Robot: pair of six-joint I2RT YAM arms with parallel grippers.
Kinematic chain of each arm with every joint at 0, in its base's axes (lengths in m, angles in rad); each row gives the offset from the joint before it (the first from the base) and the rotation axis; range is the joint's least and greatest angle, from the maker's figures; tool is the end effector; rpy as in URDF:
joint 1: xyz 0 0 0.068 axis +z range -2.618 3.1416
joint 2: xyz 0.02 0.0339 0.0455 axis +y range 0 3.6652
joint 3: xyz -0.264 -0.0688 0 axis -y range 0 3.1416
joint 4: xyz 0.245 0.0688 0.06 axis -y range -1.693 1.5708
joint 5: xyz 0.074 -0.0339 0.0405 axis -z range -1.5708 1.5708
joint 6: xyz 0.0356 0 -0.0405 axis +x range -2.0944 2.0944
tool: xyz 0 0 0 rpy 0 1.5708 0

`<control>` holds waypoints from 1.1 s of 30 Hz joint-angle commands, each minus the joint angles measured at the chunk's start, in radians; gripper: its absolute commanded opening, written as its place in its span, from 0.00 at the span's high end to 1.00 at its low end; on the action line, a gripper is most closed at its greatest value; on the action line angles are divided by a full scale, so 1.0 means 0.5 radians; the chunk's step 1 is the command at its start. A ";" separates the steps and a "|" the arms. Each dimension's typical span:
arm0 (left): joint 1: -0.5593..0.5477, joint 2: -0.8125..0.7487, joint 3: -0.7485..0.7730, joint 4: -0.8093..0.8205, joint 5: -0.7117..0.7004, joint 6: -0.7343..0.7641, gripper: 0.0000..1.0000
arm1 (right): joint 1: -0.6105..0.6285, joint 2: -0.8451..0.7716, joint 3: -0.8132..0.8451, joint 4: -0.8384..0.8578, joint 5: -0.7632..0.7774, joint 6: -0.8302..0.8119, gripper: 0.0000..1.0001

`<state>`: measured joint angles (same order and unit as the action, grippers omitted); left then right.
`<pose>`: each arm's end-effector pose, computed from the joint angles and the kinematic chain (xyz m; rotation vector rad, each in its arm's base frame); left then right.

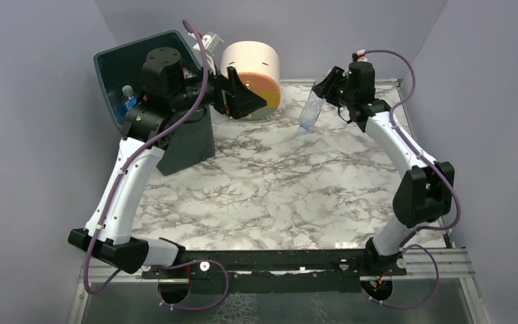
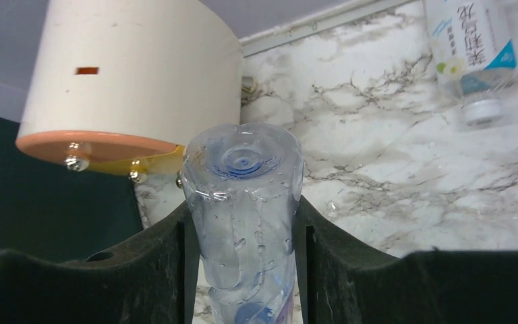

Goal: Put the plastic bottles in the bin
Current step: Pick up the plastic bottle at the center of the board.

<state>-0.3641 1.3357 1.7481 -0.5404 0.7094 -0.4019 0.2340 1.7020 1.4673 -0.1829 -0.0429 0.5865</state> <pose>0.2339 -0.1139 0.5105 0.5277 1.7305 -1.1563 0.3955 0.0958 0.3322 0.3286 2.0069 0.5674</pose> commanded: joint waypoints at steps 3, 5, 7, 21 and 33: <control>-0.139 0.046 -0.016 0.059 -0.088 0.080 0.01 | 0.024 -0.365 -0.114 0.212 0.055 -0.368 0.67; -0.186 0.057 -0.021 0.096 -0.105 0.103 0.01 | 0.037 -0.468 -0.140 0.258 0.051 -0.452 0.66; -0.237 0.067 -0.034 0.134 -0.127 0.140 0.01 | 0.049 -0.558 -0.159 0.296 0.021 -0.534 0.66; -0.538 0.106 -0.191 0.460 -0.246 0.596 0.01 | 0.099 -0.993 -0.123 0.265 -0.379 -0.717 0.65; -0.620 0.070 -0.477 1.003 -0.250 0.506 0.01 | 0.113 -1.023 0.085 0.138 -0.764 -0.577 0.64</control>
<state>-0.6605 1.3914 1.5478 -0.1829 0.6067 -0.1364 0.2821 1.1927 1.4551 -0.0849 -0.3149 0.2691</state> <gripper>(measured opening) 0.992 0.483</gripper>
